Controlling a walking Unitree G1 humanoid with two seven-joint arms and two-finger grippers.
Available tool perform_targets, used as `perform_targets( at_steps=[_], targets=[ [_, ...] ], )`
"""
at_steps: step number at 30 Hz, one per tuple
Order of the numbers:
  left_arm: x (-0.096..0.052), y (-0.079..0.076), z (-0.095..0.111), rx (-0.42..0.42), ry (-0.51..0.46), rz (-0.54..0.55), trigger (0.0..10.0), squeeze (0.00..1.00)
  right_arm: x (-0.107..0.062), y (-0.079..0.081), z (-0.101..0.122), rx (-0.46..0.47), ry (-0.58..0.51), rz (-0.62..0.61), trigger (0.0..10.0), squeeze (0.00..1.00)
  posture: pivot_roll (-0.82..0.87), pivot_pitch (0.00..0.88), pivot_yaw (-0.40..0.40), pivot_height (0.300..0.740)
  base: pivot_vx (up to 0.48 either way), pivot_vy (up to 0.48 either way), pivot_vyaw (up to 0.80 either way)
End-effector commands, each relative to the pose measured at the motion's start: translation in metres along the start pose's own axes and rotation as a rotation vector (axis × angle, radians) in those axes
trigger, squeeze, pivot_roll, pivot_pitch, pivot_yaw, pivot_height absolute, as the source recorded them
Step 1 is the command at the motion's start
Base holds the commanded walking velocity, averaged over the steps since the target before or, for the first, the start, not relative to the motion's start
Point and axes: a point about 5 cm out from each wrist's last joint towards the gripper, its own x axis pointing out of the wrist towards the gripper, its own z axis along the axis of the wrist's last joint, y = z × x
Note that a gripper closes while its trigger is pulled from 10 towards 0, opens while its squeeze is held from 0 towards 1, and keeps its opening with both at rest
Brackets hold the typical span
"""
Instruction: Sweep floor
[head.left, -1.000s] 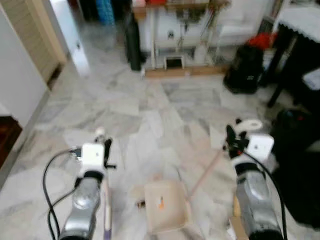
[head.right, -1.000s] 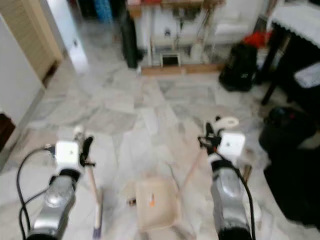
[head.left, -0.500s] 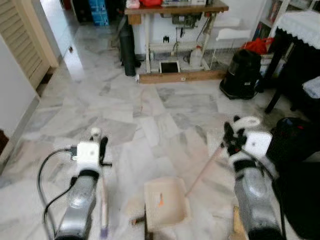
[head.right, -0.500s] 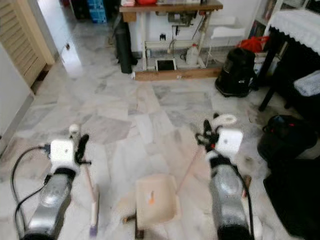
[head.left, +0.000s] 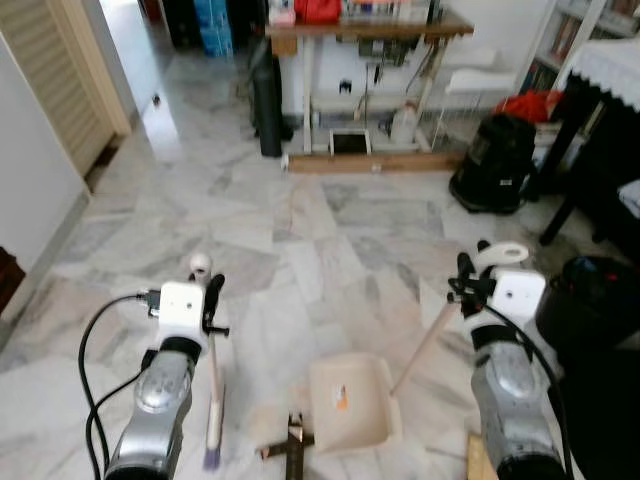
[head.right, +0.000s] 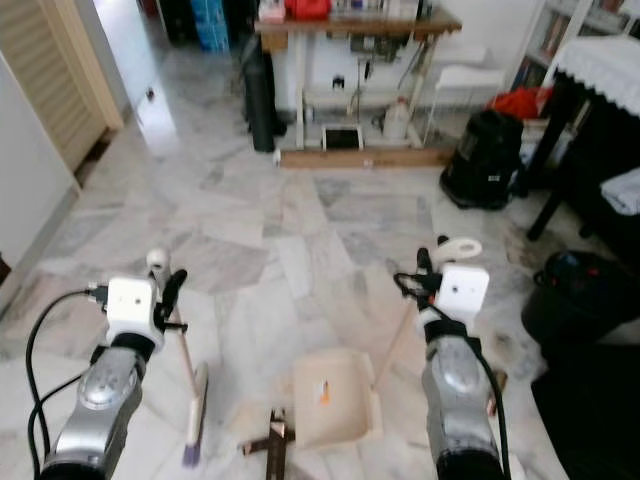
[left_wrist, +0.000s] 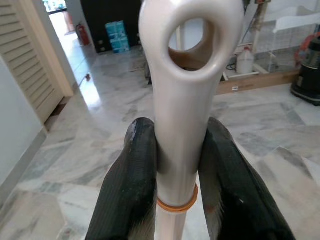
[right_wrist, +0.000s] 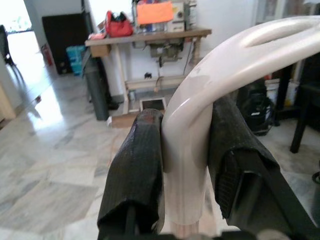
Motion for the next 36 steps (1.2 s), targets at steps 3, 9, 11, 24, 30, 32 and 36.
perform_targets(
  at_steps=[3,9,11,24,30,32,36],
  targets=[
    [0.001,0.004,0.011,-0.017,-0.043,0.002,10.0,0.0,0.001,-0.005,-0.004,-0.032,-0.001,-0.035,10.0,0.0,0.0,0.0,0.015,0.74,0.0,0.0,0.0],
    [0.0,0.006,0.013,-0.026,-0.044,0.001,10.0,0.0,-0.003,-0.006,-0.016,-0.1,0.025,-0.009,10.0,0.0,0.0,0.0,0.02,0.74,0.0,0.0,0.0],
    [-0.001,0.006,0.013,-0.026,-0.043,-0.002,10.0,0.0,-0.006,-0.008,-0.021,-0.087,0.041,-0.012,10.0,0.0,0.0,0.0,0.021,0.74,0.0,0.0,0.0],
    [0.001,0.004,0.018,-0.044,-0.051,-0.014,10.0,0.0,-0.014,-0.016,-0.045,-0.183,0.144,0.029,10.0,0.0,0.01,0.0,0.024,0.74,0.0,0.0,0.0],
    [-0.001,0.002,0.017,-0.049,-0.045,-0.013,10.0,0.0,-0.017,-0.023,-0.053,-0.159,0.192,-0.011,10.0,0.0,0.01,0.0,0.023,0.74,0.0,0.0,0.0],
    [-0.001,0.002,0.017,-0.05,-0.045,-0.013,10.0,0.0,-0.018,-0.023,-0.054,-0.16,0.197,-0.018,10.0,0.0,0.01,0.0,0.023,0.74,0.0,0.0,0.0],
    [0.003,0.001,0.02,-0.052,-0.051,-0.014,10.0,0.0,-0.015,-0.028,-0.058,-0.156,0.237,-0.075,10.0,0.0,0.02,0.0,0.022,0.74,0.0,0.0,0.0]
  ],
)
